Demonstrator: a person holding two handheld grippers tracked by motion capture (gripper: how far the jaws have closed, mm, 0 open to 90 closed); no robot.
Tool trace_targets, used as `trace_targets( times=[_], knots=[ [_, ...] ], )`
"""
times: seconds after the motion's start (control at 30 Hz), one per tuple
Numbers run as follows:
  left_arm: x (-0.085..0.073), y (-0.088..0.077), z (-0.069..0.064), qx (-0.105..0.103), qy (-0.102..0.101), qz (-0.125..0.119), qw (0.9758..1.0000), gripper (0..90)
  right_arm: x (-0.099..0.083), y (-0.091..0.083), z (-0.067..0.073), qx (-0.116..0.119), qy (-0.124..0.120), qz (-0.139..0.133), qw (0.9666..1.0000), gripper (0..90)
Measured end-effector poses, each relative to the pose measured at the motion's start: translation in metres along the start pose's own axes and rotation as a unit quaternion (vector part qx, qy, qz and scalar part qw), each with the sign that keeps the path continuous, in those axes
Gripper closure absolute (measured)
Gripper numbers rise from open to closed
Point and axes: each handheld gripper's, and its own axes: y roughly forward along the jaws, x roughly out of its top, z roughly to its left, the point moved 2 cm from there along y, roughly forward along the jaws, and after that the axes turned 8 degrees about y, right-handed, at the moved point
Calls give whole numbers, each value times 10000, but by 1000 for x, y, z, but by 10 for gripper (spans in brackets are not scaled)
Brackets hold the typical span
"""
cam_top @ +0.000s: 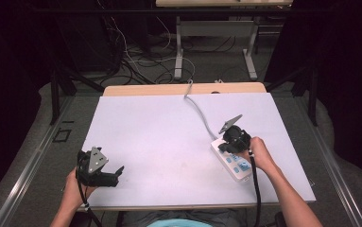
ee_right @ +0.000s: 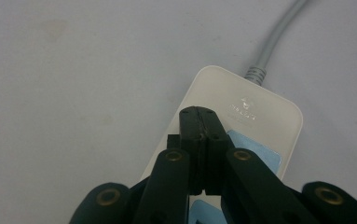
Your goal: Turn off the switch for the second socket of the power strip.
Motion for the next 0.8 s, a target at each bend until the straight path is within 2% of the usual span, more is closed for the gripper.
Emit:
trace_targets(
  times=[0.2, 0.23, 0.33, 0.37, 0.4, 0.43, 0.47, 0.8],
  knots=[
    [0, 0, 0, -16, 1, 8, 10000, 1, 0, 0, 0, -32, -16, -21, 10000, 900],
    [0, 0, 0, 0, 8, 15, 10000, 1, 0, 0, 1, -20, 68, 47, 10000, 900],
    [0, 0, 0, -10, 5, 14, 10000, 1, 0, 1, 0, -18, -1, 50, 10000, 900],
    [0, 0, 0, -14, -3, 8, 10000, 1, 0, 1, 1, -25, 16, 52, 10000, 900],
    [0, 0, 0, -8, 3, 9, 10000, 1, -1, 0, 3, -48, 189, 115, 9997, 900],
    [0, 0, 0, -4, 3, 12, 10000, 1, -1, 0, 2, -42, 114, 85, 9999, 900],
    [0, 0, 0, -3, 4, 18, 10000, 1, -1, 1, 2, -70, 141, 2, 9999, 900],
    [0, 1, -1, -33, -33, -3, 10000, 1, -1, 1, 2, -48, 112, 86, 9999, 900]
  ],
)
